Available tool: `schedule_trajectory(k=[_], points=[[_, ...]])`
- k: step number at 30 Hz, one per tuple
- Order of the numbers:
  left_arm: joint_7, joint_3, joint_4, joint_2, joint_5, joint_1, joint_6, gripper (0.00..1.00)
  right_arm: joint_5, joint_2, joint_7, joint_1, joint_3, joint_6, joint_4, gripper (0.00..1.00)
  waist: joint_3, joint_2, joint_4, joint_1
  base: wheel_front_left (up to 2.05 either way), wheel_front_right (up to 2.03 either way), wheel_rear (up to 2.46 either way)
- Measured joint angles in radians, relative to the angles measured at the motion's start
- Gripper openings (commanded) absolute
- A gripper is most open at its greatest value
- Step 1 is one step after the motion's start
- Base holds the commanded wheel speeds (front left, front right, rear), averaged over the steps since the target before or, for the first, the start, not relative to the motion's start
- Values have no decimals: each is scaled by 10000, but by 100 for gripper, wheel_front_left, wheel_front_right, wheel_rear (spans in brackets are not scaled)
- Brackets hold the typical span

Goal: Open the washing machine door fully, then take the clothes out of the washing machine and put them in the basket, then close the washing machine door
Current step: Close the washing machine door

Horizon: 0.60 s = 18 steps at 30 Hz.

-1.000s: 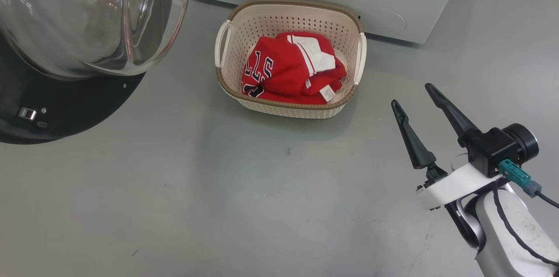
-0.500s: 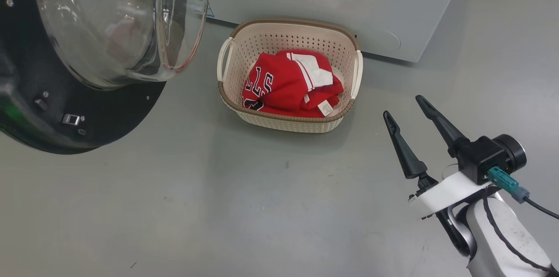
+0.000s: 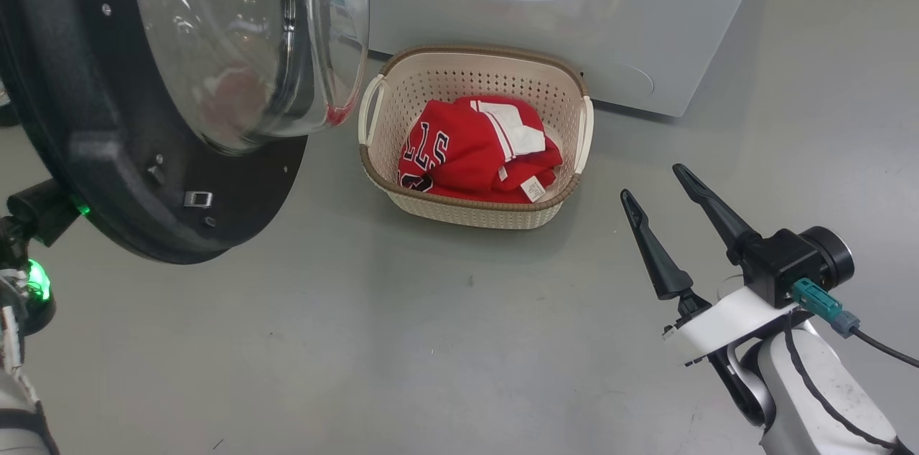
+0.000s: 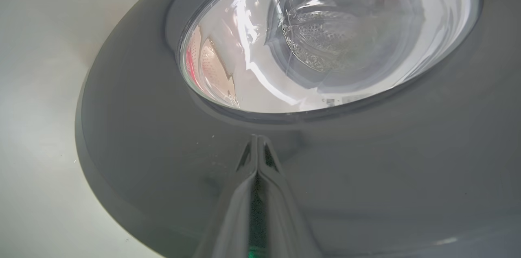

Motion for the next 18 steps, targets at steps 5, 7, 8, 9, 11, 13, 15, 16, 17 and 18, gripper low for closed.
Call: schedule_trajectory(k=[5,7,8,9,11,13,15,16,17,18], points=[[293,-309,-510,-474,-46,183,-75,0,-2,17,0,14,4,0,33,100,-27,0,9,-1,0,0,0],[384,-362,-709,-562,-96,277,-75,0,-2,27,0,19,8,0,36,100,-35,0,11,0,0,0,0],[407,-383,-811,-606,-98,329,-75,0,-2,35,0,21,12,0,40,100,-40,0,11,0,0,0,0],[428,-399,-911,-652,-102,384,-75,0,-2,46,-2,23,17,0,44,100,-45,0,10,0,0,0,0],[456,-408,-1137,-759,-107,500,-75,0,-2,65,-2,25,19,0,52,100,-57,-1,7,0,0,0,0],[456,-431,-1346,-853,-107,623,-75,0,-2,67,-2,27,19,0,67,100,-69,0,1,0,0,0,0],[445,-479,-1592,-897,-105,755,-77,0,-2,69,-2,28,19,0,81,100,-80,0,-7,0,0,0,0],[403,-479,-1710,-901,-105,825,-77,0,-2,71,-2,29,19,0,88,100,-85,0,-12,0,0,0,0],[311,-474,-1825,-901,-102,893,-79,0,-2,77,-2,29,19,0,96,100,-92,0,-17,0,0,0,0],[207,-462,-1916,-901,-86,947,-79,0,-2,82,-2,29,19,0,111,100,-101,0,-21,0,0,0,0]])
